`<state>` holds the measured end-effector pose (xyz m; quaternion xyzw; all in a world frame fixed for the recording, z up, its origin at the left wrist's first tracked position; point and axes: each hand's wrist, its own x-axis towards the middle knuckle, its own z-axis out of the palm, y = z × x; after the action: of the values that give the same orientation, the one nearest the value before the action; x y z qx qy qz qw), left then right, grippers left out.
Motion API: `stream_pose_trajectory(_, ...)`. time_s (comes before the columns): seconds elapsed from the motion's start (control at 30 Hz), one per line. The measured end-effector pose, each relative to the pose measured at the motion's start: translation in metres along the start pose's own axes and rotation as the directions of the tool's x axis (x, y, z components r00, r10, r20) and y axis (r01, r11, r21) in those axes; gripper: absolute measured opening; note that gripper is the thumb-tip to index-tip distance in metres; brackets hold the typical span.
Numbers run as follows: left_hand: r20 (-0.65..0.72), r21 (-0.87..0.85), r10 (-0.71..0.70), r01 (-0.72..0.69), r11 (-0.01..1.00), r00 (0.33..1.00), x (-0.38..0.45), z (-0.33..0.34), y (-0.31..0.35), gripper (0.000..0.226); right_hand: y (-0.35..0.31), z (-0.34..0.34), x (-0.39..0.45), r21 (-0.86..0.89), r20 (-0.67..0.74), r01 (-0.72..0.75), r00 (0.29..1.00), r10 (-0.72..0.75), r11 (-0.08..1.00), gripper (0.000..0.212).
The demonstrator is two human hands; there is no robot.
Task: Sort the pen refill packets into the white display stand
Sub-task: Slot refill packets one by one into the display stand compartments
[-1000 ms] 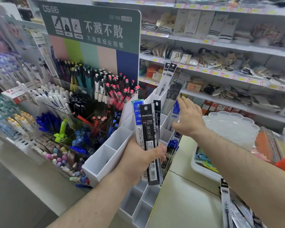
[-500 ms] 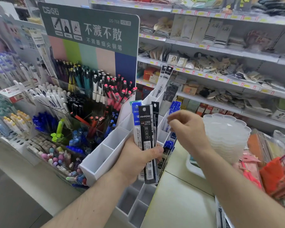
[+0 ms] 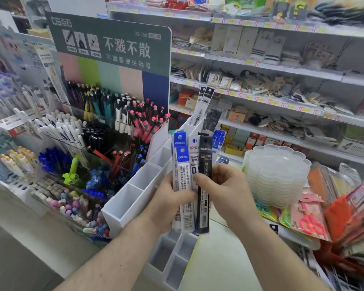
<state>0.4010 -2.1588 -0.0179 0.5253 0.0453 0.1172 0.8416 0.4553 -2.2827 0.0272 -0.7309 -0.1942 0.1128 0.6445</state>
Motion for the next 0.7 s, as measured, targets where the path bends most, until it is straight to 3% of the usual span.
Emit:
stream_pose_trajectory(0.23, -0.068, 0.083, 0.0, 0.005, 0.997, 0.998, 0.0, 0.003, 0.0, 0.047, 0.004, -0.006, -0.004, 0.185, -0.144, -0.016, 0.989, 0.043, 0.983, 0.007)
stream_pose_trajectory(0.33, -0.071, 0.107, -0.014, 0.022, 0.994, 0.997, 0.001, 0.005, 0.0, 0.05, 0.002, -0.008, -0.008, 0.228, -0.15, 0.031, 0.989, 0.004, 0.973, 0.005)
stream_pose_trajectory(0.6, -0.032, 0.119, -0.007, 0.01, 0.993, 0.999, 0.001, 0.007, 0.001, 0.05, 0.009, 0.003, -0.01, -0.147, -0.194, 0.102, 0.972, -0.13, 0.984, 0.029)
stream_pose_trajectory(0.7, -0.036, 0.122, -0.011, 0.016, 0.992, 0.999, 0.002, 0.008, 0.001, 0.052, 0.006, 0.007, -0.015, -0.268, -0.231, 0.175, 0.943, -0.24, 0.947, 0.025)
